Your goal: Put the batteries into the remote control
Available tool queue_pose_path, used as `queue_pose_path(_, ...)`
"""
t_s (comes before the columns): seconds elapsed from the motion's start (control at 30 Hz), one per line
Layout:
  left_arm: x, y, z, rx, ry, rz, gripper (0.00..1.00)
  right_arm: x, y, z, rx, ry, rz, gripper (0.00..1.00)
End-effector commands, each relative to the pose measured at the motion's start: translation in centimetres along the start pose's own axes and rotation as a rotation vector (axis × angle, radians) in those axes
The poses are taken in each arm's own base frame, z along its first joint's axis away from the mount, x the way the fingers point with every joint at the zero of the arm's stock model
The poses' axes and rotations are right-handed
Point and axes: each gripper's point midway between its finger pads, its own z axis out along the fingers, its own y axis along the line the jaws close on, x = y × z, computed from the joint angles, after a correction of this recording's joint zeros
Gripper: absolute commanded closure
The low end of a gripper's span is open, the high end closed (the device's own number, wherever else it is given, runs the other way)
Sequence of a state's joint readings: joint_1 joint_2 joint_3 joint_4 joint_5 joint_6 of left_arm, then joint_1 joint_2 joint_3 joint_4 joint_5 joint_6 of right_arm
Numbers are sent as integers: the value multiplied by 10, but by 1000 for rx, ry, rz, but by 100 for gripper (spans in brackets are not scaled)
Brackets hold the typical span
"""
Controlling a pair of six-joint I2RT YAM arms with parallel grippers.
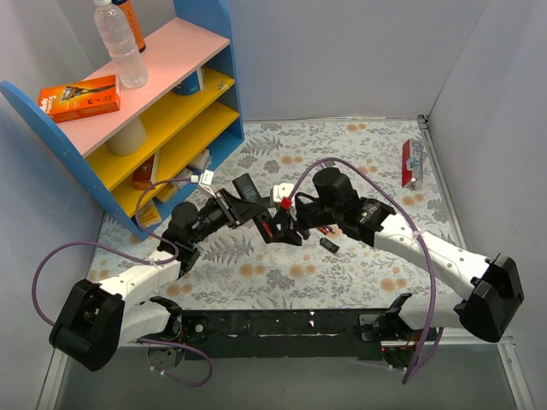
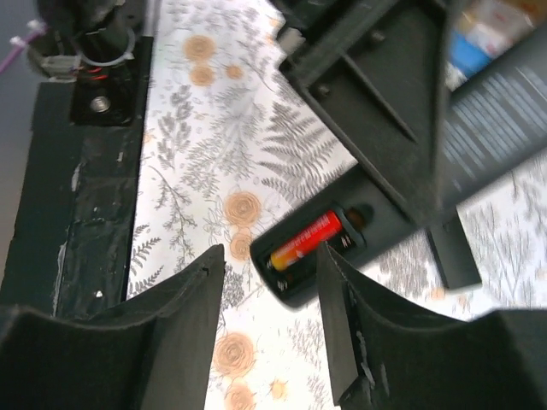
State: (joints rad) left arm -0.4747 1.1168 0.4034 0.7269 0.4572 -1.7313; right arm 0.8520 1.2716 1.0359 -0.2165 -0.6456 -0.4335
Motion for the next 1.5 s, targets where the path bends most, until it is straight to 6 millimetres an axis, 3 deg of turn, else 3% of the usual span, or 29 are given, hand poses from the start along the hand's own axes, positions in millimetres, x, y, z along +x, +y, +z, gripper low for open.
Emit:
queue_pose_path(0.0, -4, 36, -8, -142, -73, 67, 100, -2, -27, -22, 247, 19, 148, 45)
queue_pose_path(0.07, -3, 46, -11, -172, -85, 69, 100, 11, -38, -34, 337, 52, 209, 45)
queue_pose_path(0.13, 2, 56, -15, -198, -83, 63, 100, 38, -48, -45, 448, 117, 309, 47)
queue_pose_path(0.27, 6, 55, -16, -175, -77, 54, 100, 91, -63, -70, 600, 225, 486, 53)
queue_pose_path(0.47, 11, 54, -17, -149, -70, 35, 100, 170, -60, -82, 694, 482, 667, 60)
queue_pose_path(0.57, 12, 51, -17, -135, -66, 31, 100, 191, -64, -84, 744, 556, 709, 62)
queue_pose_path(0.93, 12, 49, -17, -128, -65, 27, 100, 226, -72, -77, 756, 703, 739, 72)
queue_pose_path(1.47, 13, 51, -16, -132, -61, 23, 100, 238, -99, -70, 812, 746, 718, 73)
